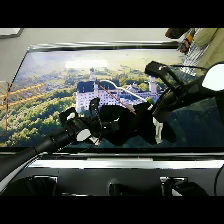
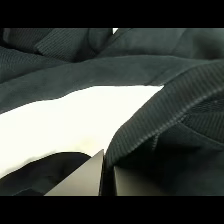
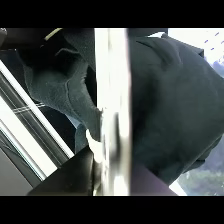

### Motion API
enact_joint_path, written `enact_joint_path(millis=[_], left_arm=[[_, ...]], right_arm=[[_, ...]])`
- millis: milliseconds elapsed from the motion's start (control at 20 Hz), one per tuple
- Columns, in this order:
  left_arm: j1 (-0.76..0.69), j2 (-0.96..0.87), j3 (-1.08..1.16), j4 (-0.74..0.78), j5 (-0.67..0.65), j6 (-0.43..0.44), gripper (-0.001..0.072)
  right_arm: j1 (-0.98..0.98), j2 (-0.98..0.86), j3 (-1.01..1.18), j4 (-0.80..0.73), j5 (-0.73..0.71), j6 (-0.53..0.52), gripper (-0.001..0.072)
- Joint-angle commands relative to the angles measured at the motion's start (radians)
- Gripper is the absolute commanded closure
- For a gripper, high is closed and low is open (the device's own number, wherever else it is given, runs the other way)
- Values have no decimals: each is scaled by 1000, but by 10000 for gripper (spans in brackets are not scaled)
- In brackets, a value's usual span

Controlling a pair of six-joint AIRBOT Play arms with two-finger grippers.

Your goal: Fold the clothes and pants, and hang the long-sleeved shirts on hangers.

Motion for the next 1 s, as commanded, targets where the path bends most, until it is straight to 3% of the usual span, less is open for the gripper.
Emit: enact_joint_path(millis=[0, 250, 450, 950], left_arm=[[18, 5, 7, 0, -72, 15, 677], [165, 9, 110, -1, -146, 171, 677], [282, 2, 187, -1, -197, 232, 677], [404, -2, 239, -1, -196, 280, 677]], right_arm=[[0, 0, 0, 0, 11, 6, 665], [1, 21, 1, 0, 97, 14, 666], [1, 36, 1, 13, 116, 14, 666], [1, 13, -2, 33, 124, 16, 668]])
